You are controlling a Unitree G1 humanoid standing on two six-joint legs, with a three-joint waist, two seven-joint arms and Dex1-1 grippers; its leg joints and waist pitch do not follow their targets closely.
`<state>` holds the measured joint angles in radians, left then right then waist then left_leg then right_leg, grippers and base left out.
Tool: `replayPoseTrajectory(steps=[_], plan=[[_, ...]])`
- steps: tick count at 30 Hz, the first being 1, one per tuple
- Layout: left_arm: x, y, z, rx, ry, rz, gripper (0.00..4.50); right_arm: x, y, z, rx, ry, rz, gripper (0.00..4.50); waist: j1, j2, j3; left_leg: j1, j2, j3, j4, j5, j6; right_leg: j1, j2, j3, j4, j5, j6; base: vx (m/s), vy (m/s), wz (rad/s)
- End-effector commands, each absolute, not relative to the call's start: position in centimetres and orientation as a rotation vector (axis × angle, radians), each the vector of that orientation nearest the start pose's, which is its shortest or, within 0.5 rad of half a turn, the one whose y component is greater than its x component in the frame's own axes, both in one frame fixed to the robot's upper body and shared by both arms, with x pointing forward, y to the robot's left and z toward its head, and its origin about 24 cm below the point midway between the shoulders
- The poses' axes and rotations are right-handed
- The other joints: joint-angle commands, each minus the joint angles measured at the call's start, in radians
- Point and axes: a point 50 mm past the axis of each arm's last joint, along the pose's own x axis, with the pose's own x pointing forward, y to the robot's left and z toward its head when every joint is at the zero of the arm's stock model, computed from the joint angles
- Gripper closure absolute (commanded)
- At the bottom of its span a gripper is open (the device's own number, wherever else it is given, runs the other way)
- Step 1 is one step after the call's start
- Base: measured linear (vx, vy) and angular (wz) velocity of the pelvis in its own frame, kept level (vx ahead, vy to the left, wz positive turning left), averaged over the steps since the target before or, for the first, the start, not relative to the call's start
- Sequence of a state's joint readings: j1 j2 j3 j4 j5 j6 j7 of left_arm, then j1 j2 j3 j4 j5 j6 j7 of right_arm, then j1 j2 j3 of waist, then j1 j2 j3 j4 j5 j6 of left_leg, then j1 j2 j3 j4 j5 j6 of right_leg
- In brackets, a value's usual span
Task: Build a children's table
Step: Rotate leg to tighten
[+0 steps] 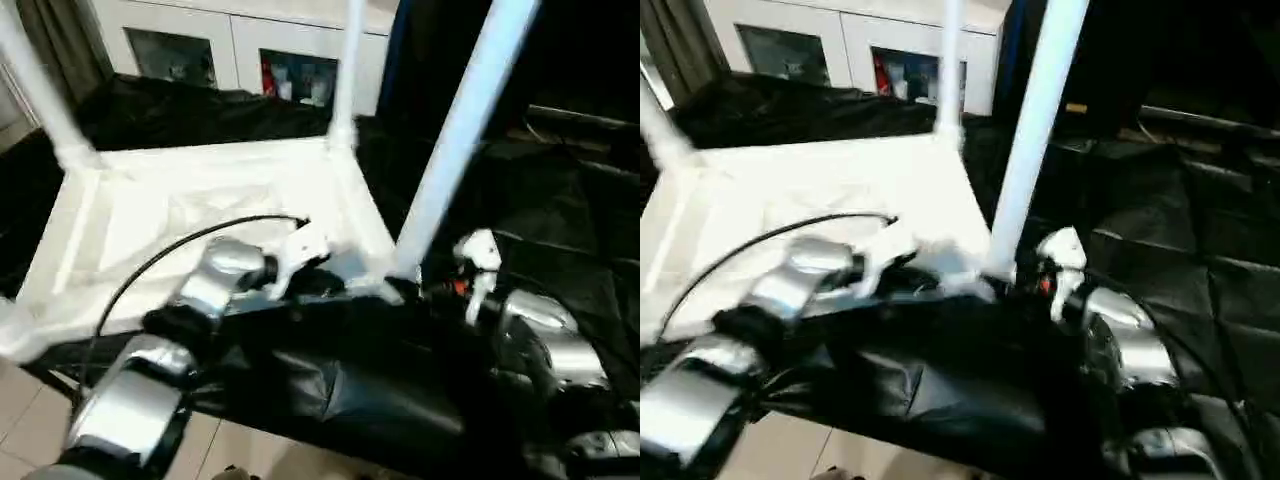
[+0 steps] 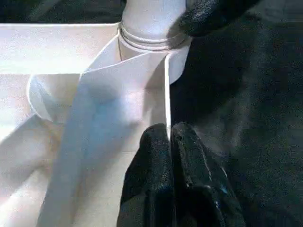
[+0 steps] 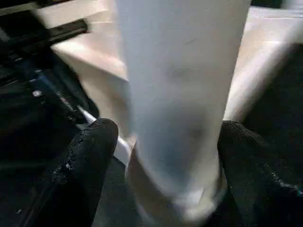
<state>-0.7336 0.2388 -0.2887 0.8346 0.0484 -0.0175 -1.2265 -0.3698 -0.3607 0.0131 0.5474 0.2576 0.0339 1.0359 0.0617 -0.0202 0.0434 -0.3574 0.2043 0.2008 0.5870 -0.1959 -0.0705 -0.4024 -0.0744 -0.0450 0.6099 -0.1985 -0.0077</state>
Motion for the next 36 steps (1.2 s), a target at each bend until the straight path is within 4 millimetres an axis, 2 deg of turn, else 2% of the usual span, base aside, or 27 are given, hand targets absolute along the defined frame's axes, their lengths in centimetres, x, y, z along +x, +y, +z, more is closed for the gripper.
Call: replayPoseTrajectory(steps=[1,2,3,4,5,8,9,10,16,21,24,25,26,28,29,30,31,32,33,36], plan=[[32.2,9.3,5.0,0.349,0.422,-1.514,4.5,29.4,-18.5,4.1,0.015,0.218,1.019,0.91,0.007,-0.008,-0.052,0.006,0.039,-0.01,-0.064,-0.166,0.102,0.05,-0.063,0.038,-0.067,-0.1,-0.282,0.0,0.0,0.0],[32.2,9.4,5.0,0.345,0.427,-1.52,4.5,29.4,-18.6,4.2,0.016,0.224,1.028,0.91,0.012,-0.007,-0.053,0.009,0.039,-0.008,-0.063,-0.166,0.097,0.047,-0.063,0.038,-0.066,-0.094,-0.281,0.0,0.0,0.0],[32.1,9.7,4.9,0.346,0.436,-1.53,4.5,29.2,-18.7,4.1,0.013,0.236,1.046,0.91,0.013,-0.013,-0.052,0.008,0.039,-0.009,-0.064,-0.164,0.095,0.049,-0.063,0.038,-0.066,-0.095,-0.279,0.0,0.0,0.0],[32.0,9.9,4.9,0.349,0.442,-1.534,4.5,29.1,-18.8,4.0,0.002,0.248,1.061,0.91,0.018,-0.009,-0.052,0.008,0.038,-0.009,-0.064,-0.163,0.092,0.048,-0.065,0.037,-0.066,-0.102,-0.275,0.0,0.0,0.0],[32.0,10.0,4.9,0.35,0.443,-1.537,4.5,29.0,-18.9,4.0,-0.003,0.253,1.07,1.15,0.019,-0.011,-0.053,0.008,0.038,-0.008,-0.064,-0.162,0.089,0.048,-0.065,0.038,-0.066,-0.107,-0.27,0.0,0.0,0.0],[32.0,10.3,5.0,0.351,0.445,-1.534,4.5,28.8,-18.8,3.9,0.024,0.262,1.097,1.24,0.026,-0.014,-0.053,0.005,0.035,-0.008,-0.063,-0.147,0.087,0.05,-0.067,0.038,-0.066,-0.11,-0.26,0.0,0.0,0.0],[32.0,10.3,5.0,0.352,0.445,-1.533,4.5,28.8,-18.8,3.9,0.028,0.263,1.102,1.29,0.027,-0.015,-0.054,0.005,0.035,-0.009,-0.062,-0.143,0.087,0.05,-0.067,0.038,-0.065,-0.108,-0.258,0.0,0.0,0.0],[32.0,10.4,5.1,0.352,0.445,-1.531,4.5,28.7,-18.7,3.8,0.031,0.267,1.111,1.57,0.027,-0.016,-0.054,0.003,0.035,-0.009,-0.062,-0.137,0.088,0.052,-0.067,0.038,-0.064,-0.102,-0.258,0.0,0.0,0.0],[32.2,10.5,5.3,0.363,0.435,-1.501,4.5,28.2,-18.1,3.4,0.041,0.292,1.139,1.97,0.027,-0.014,-0.053,0.005,0.035,-0.009,-0.063,-0.135,0.086,0.049,-0.066,0.037,-0.065,-0.102,-0.254,0.0,0.0,0.0],[33.1,10.0,5.3,0.384,0.4,-1.388,4.5,28.3,-17.4,2.3,0.047,0.316,1.058,2.07,0.024,-0.017,-0.05,0.008,0.031,-0.011,-0.065,-0.175,0.063,0.045,-0.068,0.038,-0.077,-0.186,-0.232,0.0,0.0,0.0],[34.5,9.2,5.5,0.405,0.365,-1.214,4.5,28.8,-16.4,0.7,0.026,0.342,0.885,2.16,0.02,-0.014,-0.046,0.012,0.03,-0.014,-0.071,-0.212,0.034,0.038,-0.07,0.039,-0.088,-0.281,-0.201,0.0,0.0,0.0],[34.9,8.8,5.5,0.406,0.359,-1.168,4.5,29.2,-16.3,0.3,0.023,0.355,0.8,2.2,0.016,-0.013,-0.043,0.013,0.031,-0.018,-0.075,-0.234,0.017,0.038,-0.071,0.038,-0.094,-0.339,-0.18,0.0,0.0,0.0],[35.1,8.6,5.6,0.406,0.356,-1.138,4.5,29.5,-16.2,-0.1,0.021,0.365,0.741,2.28,0.012,-0.016,-0.044,0.013,0.03,-0.02,-0.077,-0.248,0.003,0.038,-0.07,0.038,-0.095,-0.366,-0.169,0.0,0.0,0.0],[35.4,7.5,5.6,0.396,0.353,-1.084,4.5,30.3,-15.7,-0.8,0.074,0.383,0.544,2.4,0.006,-0.011,-0.045,0.014,0.028,-0.022,-0.079,-0.262,-0.003,0.036,-0.07,0.039,-0.097,-0.368,-0.164,0.0,0.0,0.0],[35.4,7.3,5.6,0.396,0.352,-1.078,4.5,30.5,-15.6,-0.9,0.087,0.389,0.511,2.4,0.0,-0.01,-0.045,0.016,0.028,-0.021,-0.08,-0.273,-0.01,0.033,-0.068,0.039,-0.098,-0.364,-0.166,0.0,0.0,0.0],[35.4,6.7,5.6,0.391,0.347,-1.066,4.5,30.8,-15.4,-1.1,0.117,0.397,0.448,2.43,-0.004,-0.009,-0.046,0.012,0.027,-0.024,-0.081,-0.276,-0.008,0.039,-0.067,0.038,-0.096,-0.354,-0.166,0.0,0.0,0.0],[35.4,6.1,5.5,0.39,0.343,-1.06,4.5,31.1,-15.1,-1.2,0.141,0.409,0.373,2.44,-0.006,-0.007,-0.047,0.015,0.028,-0.021,-0.079,-0.269,-0.007,0.033,-0.067,0.041,-0.095,-0.326,-0.176,0.0,0.0,0.0],[35.3,5.4,5.4,0.39,0.338,-1.061,4.5,31.4,-14.6,-1.4,0.153,0.426,0.308,2.44,-0.008,-0.002,-0.047,0.014,0.028,-0.022,-0.079,-0.264,-0.011,0.034,-0.066,0.042,-0.095,-0.312,-0.18,0.0,0.0,0.0],[35.1,4.6,5.3,0.387,0.333,-1.075,4.5,31.6,-14.1,-1.6,0.152,0.444,0.261,2.44,-0.01,-0.004,-0.048,0.013,0.026,-0.022,-0.08,-0.259,-0.014,0.036,-0.065,0.04,-0.093,-0.3,-0.182,0.0,0.0,0.0],[34.9,4.2,5.2,0.384,0.33,-1.097,4.5,31.7,-13.6,-1.5,0.121,0.433,0.277,2.44,-0.01,-0.006,-0.049,0.013,0.025,-0.02,-0.077,-0.262,-0.004,0.039,-0.063,0.041,-0.091,-0.255,-0.187,0.0,0.0,0.0]])
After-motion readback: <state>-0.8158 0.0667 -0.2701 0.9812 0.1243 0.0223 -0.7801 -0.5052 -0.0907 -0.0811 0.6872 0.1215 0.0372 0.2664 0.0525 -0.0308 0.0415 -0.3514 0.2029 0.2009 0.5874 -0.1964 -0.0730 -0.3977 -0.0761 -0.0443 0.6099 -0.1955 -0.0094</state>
